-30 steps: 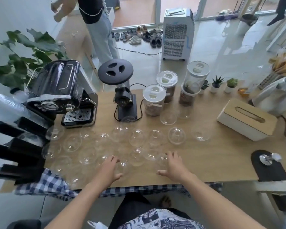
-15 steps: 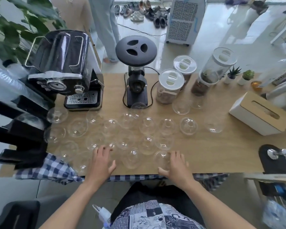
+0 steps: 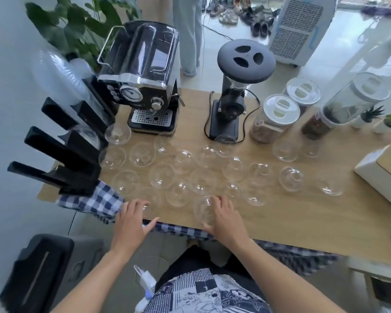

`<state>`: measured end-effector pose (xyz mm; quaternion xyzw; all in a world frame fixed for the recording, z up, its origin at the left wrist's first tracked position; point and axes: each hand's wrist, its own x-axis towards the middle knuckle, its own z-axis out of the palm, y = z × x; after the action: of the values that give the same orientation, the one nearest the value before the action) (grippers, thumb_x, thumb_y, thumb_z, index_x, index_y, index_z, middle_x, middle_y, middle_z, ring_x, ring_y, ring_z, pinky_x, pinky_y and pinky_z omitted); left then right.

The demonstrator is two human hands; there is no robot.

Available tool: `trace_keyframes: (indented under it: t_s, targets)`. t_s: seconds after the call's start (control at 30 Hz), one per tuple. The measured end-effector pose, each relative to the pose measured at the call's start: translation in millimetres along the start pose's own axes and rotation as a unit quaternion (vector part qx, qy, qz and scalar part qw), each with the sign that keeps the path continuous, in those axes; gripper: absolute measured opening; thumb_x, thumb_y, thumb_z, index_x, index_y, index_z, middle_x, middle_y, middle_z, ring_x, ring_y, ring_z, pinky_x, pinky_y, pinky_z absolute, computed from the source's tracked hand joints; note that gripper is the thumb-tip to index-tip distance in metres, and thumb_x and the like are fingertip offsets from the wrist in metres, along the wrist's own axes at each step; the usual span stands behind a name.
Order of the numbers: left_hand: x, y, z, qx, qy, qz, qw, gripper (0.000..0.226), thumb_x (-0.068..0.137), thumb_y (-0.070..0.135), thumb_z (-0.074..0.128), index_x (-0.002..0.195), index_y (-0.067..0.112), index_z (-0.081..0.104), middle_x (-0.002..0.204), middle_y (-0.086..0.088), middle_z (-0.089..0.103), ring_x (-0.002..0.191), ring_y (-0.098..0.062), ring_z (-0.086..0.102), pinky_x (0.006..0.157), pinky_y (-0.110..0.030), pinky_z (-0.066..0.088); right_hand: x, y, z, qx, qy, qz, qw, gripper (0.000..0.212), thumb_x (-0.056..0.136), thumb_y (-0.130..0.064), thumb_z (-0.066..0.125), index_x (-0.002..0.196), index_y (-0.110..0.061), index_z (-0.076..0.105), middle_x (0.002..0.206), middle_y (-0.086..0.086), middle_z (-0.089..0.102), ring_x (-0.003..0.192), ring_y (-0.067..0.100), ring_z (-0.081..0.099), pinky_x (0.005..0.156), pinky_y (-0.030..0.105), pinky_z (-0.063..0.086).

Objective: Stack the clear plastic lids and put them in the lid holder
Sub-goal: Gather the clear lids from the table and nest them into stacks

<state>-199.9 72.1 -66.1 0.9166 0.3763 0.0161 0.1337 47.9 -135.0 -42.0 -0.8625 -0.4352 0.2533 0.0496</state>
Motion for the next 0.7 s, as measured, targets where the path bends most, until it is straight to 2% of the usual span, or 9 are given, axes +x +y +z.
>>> trace_keyframes:
  t_s: [0.1,0.23,0.33,0.4,0.47,0.53,0.57,0.63,0.7]
  targets:
    - [1,5,5,-0.011,-0.027,-0.012,1.0,0.039,0.095,0.043,0.086,0.126,0.023,0.074,0.123,0.007,0.07,0.119,-0.024,0.06,0.088,-0.042,0.053,8,2,5,-0.016,-0.006,0.011,1.0,0.076,0.091,-0.048,0.081,0.149,-0.018,0.044,0.141,0.007,0.049,0.126,0.031,0.056,0.088,0.041,0.058]
    - [7,13,1,-0.039,-0.029,-0.002,0.999,0.013,0.106,0.028,0.074,0.119,0.028,0.076,0.115,0.014,0.071,0.116,-0.02,0.065,0.091,-0.037,0.044,15,6,8,-0.014,-0.006,0.015,1.0,0.08,0.091,-0.057,0.081,0.15,-0.019,0.043,0.143,0.008,0.047,0.129,0.031,0.058,0.089,0.041,0.061]
    - [9,14,-13,-0.074,0.0,-0.001,0.997,0.013,0.108,0.022,0.073,0.118,0.028,0.076,0.114,0.017,0.073,0.112,-0.015,0.065,0.09,-0.038,0.045,15,12,1,0.004,0.029,0.012,0.999,0.085,0.095,-0.076,0.064,0.153,-0.017,0.045,0.147,0.01,0.049,0.125,0.027,0.062,0.084,0.042,0.065]
    - [10,18,-28,-0.102,0.027,-0.009,0.994,0.015,0.109,0.02,0.071,0.121,0.027,0.077,0.114,0.017,0.074,0.11,-0.013,0.064,0.091,-0.04,0.049,14,21,-9,0.055,0.077,0.019,0.995,0.078,0.102,-0.073,0.051,0.153,-0.014,0.047,0.149,0.011,0.048,0.121,0.028,0.065,0.079,0.043,0.065]
    - [11,25,-45,-0.182,0.049,-0.029,0.982,0.016,0.111,0.016,0.068,0.122,0.023,0.078,0.113,0.015,0.077,0.108,-0.01,0.066,0.092,-0.034,0.053,15,33,-22,0.076,0.104,0.035,0.991,0.07,0.105,-0.06,0.051,0.156,-0.013,0.043,0.156,0.012,0.041,0.119,0.032,0.067,0.075,0.044,0.064]
    - [13,37,-62,-0.317,0.04,-0.092,0.943,0.017,0.114,0.022,0.064,0.123,0.027,0.077,0.108,0.014,0.082,0.103,-0.001,0.07,0.088,-0.019,0.054,18,48,-29,0.073,0.092,0.061,0.991,0.068,0.101,-0.044,0.052,0.161,-0.015,0.037,0.161,0.012,0.033,0.125,0.035,0.064,0.077,0.047,0.064]
    - [15,44,-67,-0.38,0.026,-0.125,0.916,0.017,0.114,0.026,0.063,0.123,0.03,0.077,0.106,0.011,0.083,0.102,0.001,0.073,0.088,-0.016,0.055,20,54,-30,0.073,0.076,0.072,0.992,0.069,0.1,-0.039,0.055,0.162,-0.016,0.035,0.163,0.012,0.031,0.127,0.035,0.063,0.079,0.049,0.064]
    - [23,57,-66,-0.485,-0.004,-0.169,0.858,0.02,0.114,0.025,0.063,0.124,0.028,0.08,0.106,0.004,0.084,0.101,-0.007,0.077,0.093,-0.025,0.06,24,62,-28,0.072,0.049,0.085,0.993,0.072,0.101,-0.03,0.065,0.164,-0.018,0.033,0.164,0.01,0.029,0.125,0.036,0.064,0.079,0.049,0.062]
    - [32,70,-54,-0.578,-0.049,-0.205,0.788,0.022,0.113,0.019,0.064,0.125,0.021,0.082,0.104,-0.003,0.083,0.098,-0.016,0.077,0.095,-0.034,0.064,28,65,-24,0.059,0.033,0.091,0.994,0.075,0.102,-0.031,0.07,0.166,-0.019,0.032,0.163,0.009,0.032,0.116,0.036,0.068,0.077,0.045,0.058]
